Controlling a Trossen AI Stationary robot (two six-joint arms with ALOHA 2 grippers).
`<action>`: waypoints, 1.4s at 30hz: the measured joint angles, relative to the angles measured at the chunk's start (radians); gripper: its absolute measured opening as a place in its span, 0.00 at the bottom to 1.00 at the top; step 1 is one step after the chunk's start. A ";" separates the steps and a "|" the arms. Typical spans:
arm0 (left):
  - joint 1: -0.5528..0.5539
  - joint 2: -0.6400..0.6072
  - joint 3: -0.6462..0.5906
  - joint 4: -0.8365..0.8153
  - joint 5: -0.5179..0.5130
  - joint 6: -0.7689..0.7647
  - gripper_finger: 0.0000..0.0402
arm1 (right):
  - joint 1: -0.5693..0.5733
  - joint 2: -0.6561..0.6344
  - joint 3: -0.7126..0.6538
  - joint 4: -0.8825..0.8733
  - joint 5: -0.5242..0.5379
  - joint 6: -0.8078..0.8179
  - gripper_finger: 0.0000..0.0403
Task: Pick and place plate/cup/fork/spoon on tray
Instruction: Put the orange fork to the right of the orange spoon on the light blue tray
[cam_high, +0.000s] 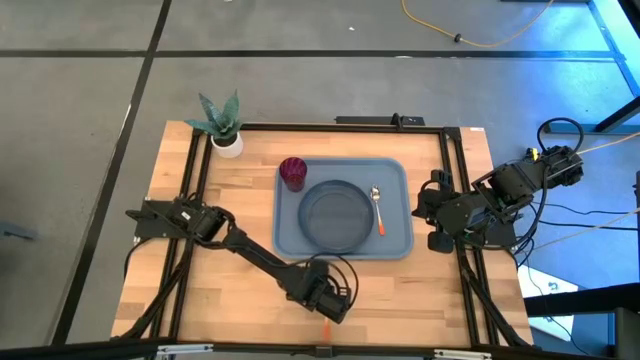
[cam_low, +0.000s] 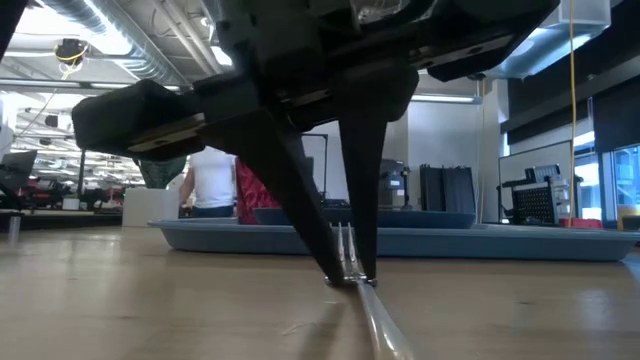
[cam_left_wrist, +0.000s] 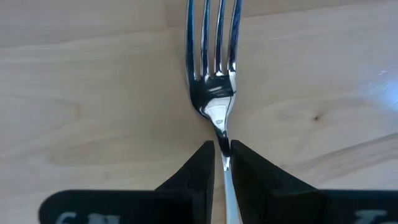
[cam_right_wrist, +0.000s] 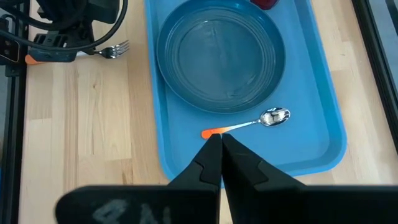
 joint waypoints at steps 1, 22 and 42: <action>0.000 0.000 0.000 0.000 0.001 0.000 0.11 | 0.000 0.000 0.000 0.000 0.000 0.000 0.03; 0.003 0.019 0.002 0.017 0.041 -0.009 0.11 | 0.000 0.000 0.000 0.000 0.001 0.000 0.03; 0.037 0.056 0.003 0.097 0.101 0.104 0.02 | 0.000 0.000 0.000 0.000 0.001 0.003 0.03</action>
